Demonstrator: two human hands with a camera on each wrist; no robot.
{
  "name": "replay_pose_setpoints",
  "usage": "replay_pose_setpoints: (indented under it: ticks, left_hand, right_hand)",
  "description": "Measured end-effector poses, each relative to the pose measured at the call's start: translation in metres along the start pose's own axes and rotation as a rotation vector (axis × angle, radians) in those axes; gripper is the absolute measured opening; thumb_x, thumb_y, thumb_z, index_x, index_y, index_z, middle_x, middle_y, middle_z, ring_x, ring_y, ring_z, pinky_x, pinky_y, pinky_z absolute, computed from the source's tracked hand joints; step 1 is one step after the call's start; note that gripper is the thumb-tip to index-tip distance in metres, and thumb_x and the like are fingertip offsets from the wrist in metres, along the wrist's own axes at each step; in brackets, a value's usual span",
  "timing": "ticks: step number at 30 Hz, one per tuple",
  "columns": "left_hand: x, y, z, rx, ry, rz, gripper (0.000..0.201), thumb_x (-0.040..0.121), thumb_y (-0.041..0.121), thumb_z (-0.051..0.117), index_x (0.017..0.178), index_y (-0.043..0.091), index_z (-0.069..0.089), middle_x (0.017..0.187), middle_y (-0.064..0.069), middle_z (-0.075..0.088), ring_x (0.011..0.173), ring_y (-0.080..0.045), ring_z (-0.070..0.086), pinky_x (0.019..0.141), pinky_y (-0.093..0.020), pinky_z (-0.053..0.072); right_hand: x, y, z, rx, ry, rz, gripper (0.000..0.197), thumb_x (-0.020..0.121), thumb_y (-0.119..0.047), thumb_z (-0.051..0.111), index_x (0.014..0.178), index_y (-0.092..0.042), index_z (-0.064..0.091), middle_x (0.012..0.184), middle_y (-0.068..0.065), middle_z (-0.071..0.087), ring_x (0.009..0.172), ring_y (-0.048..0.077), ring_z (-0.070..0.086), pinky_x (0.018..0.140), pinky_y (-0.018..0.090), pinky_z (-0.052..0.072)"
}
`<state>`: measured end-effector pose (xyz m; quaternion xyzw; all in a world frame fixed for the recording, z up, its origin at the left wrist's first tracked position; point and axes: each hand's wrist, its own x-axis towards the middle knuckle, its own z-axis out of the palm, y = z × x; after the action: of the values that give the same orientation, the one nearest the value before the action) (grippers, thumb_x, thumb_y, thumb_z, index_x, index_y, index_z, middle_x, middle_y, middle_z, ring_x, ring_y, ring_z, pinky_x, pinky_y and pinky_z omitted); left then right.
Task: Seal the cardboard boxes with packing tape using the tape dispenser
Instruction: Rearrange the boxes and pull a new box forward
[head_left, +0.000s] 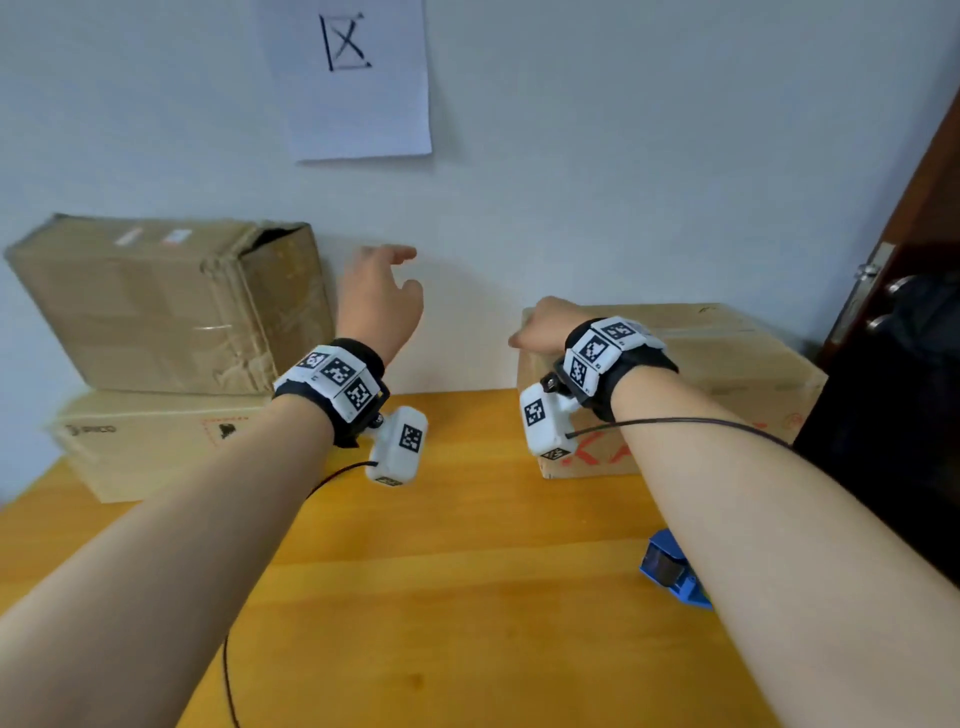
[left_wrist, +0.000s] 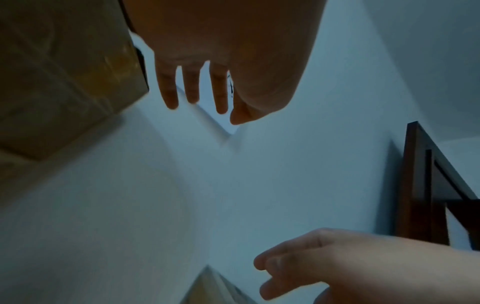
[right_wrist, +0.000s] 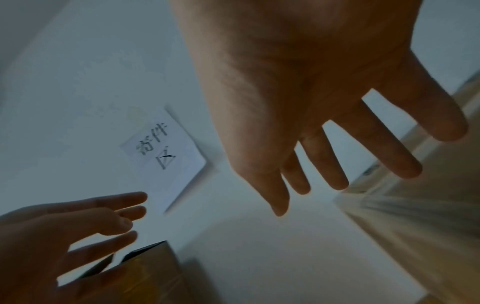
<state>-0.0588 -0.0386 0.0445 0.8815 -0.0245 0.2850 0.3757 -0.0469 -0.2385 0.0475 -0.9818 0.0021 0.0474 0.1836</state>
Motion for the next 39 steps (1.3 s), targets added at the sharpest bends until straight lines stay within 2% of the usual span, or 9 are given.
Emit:
replay_pose_setpoints:
  ticks: [6, 9, 12, 15, 19, 24, 29, 34, 39]
  left_hand:
    - [0.032, -0.021, -0.060, 0.287, 0.262, -0.207, 0.068, 0.084, 0.016, 0.055, 0.148, 0.017, 0.034, 0.153, -0.011, 0.029, 0.149, -0.034, 0.014, 0.115, -0.054, 0.017]
    - [0.045, -0.038, -0.075, 0.403, 0.155, -0.301, 0.068, 0.083, 0.022, 0.054, 0.147, 0.016, 0.033, 0.157, -0.014, 0.024, 0.151, -0.033, 0.008, 0.115, -0.062, 0.016]
    - [0.049, -0.056, -0.075, 0.484, -0.028, -0.438, 0.050, 0.086, 0.033, 0.052, 0.131, 0.012, 0.054, 0.164, -0.020, 0.000, 0.151, -0.040, -0.010, 0.115, -0.070, 0.009]
    - [0.045, -0.066, -0.068, 0.484, -0.042, -0.456, 0.039, 0.086, 0.032, 0.052, 0.121, 0.018, 0.061, 0.165, -0.012, -0.013, 0.149, -0.038, -0.022, 0.110, -0.076, 0.006]
    - [0.045, -0.062, -0.070, 0.511, 0.011, -0.461, 0.060, 0.087, 0.030, 0.048, 0.146, 0.022, 0.041, 0.166, -0.011, -0.010, 0.150, -0.036, -0.022, 0.109, -0.078, 0.003]
    - [0.047, -0.055, -0.065, 0.516, 0.085, -0.515, 0.070, 0.089, 0.029, 0.049, 0.152, 0.004, 0.033, 0.167, -0.007, -0.011, 0.151, -0.032, -0.018, 0.110, -0.077, 0.005]
    - [0.038, -0.052, -0.064, 0.493, 0.053, -0.460, 0.087, 0.095, 0.057, 0.041, 0.155, -0.003, 0.019, 0.166, -0.003, -0.003, 0.153, -0.027, -0.013, 0.110, -0.076, 0.010]
    - [0.026, -0.038, -0.070, 0.455, 0.076, -0.379, 0.083, 0.094, 0.061, 0.029, 0.148, 0.000, 0.035, 0.157, -0.003, 0.015, 0.150, -0.026, 0.003, 0.109, -0.073, 0.017]
    - [-0.004, 0.001, -0.063, 0.426, -0.010, -0.233, 0.085, 0.090, 0.065, 0.022, 0.133, -0.001, 0.052, 0.140, -0.007, 0.029, 0.136, -0.027, 0.020, 0.107, -0.066, 0.027]
  right_hand:
    - [-0.002, -0.053, -0.004, 0.051, 0.003, -0.109, 0.051, 0.096, -0.034, 0.061, 0.137, -0.005, 0.056, 0.138, 0.011, 0.059, 0.125, 0.029, 0.058, 0.102, 0.038, 0.045]
    - [-0.002, -0.072, -0.007, 0.061, -0.002, -0.149, 0.051, 0.096, -0.037, 0.062, 0.137, -0.007, 0.057, 0.137, 0.009, 0.060, 0.123, 0.028, 0.059, 0.101, 0.037, 0.046]
    - [-0.002, -0.082, -0.010, 0.086, -0.003, -0.172, 0.051, 0.096, -0.038, 0.063, 0.137, -0.008, 0.056, 0.136, 0.008, 0.060, 0.109, 0.027, 0.063, 0.096, 0.038, 0.051]
    - [-0.003, -0.082, -0.010, 0.098, -0.004, -0.162, 0.052, 0.096, -0.038, 0.063, 0.139, -0.010, 0.054, 0.137, 0.007, 0.059, 0.094, 0.025, 0.061, 0.092, 0.035, 0.051]
    - [-0.003, -0.076, -0.009, 0.110, -0.014, -0.149, 0.051, 0.096, -0.039, 0.063, 0.138, -0.011, 0.055, 0.140, 0.008, 0.057, 0.092, 0.024, 0.060, 0.084, 0.032, 0.047]
    - [-0.004, -0.070, -0.008, 0.128, -0.036, -0.129, 0.049, 0.096, -0.041, 0.062, 0.137, -0.013, 0.057, 0.140, 0.007, 0.057, 0.096, 0.025, 0.062, 0.084, 0.032, 0.046]
    - [-0.010, -0.063, -0.011, 0.191, -0.049, -0.148, 0.049, 0.100, -0.037, 0.058, 0.141, -0.010, 0.053, 0.139, 0.007, 0.057, 0.113, 0.028, 0.062, 0.081, 0.031, 0.046]
    - [-0.024, -0.065, -0.018, 0.260, -0.050, -0.185, 0.051, 0.100, -0.041, 0.056, 0.145, -0.020, 0.049, 0.134, 0.000, 0.061, 0.096, 0.026, 0.070, 0.056, 0.029, 0.046]
    - [-0.039, -0.054, -0.023, 0.307, -0.141, -0.148, 0.052, 0.095, -0.052, 0.058, 0.139, -0.024, 0.055, 0.119, -0.008, 0.070, 0.095, 0.026, 0.072, 0.070, 0.033, 0.050]
